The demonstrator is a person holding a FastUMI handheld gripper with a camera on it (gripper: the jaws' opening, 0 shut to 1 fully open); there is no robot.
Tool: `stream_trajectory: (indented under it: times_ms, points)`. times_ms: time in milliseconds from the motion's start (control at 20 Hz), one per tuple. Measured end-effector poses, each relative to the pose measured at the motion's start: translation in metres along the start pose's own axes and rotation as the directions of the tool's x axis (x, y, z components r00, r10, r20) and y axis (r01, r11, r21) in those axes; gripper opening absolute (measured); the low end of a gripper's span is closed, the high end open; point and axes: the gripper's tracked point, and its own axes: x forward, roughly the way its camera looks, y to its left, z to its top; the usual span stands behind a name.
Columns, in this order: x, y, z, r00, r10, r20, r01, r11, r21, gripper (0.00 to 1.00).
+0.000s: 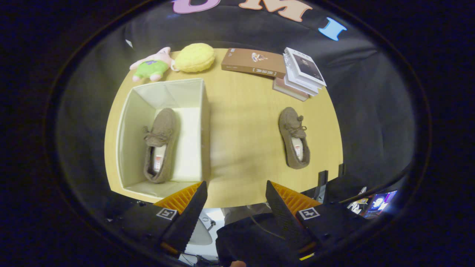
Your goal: Open the storage box then place both shoes into the box .Put the left shoe in first, then the right shoe, with the right side of both shoes facing outward in a uniform manner.
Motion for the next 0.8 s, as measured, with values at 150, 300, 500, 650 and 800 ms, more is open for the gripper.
stream_trajectory:
  times_ms: [150, 300, 500, 650, 800]
  points:
    - [0.021, -0.04, -0.005, 0.998, -0.052, -0.032, 0.052, 0.999, -0.009, 0.99]
    - [0.049, -0.077, -0.01, 0.993, -0.1, -0.064, 0.099, 0.995, -0.019, 0.97]
    - [0.091, -0.115, -0.006, 0.989, -0.117, -0.096, 0.118, 0.993, 0.006, 0.96]
    - [0.121, -0.14, -0.005, 0.984, -0.126, -0.124, 0.128, 0.992, 0.016, 0.96]
    - [0.152, -0.154, 0.003, 0.982, -0.119, -0.144, 0.123, 0.992, 0.014, 0.95]
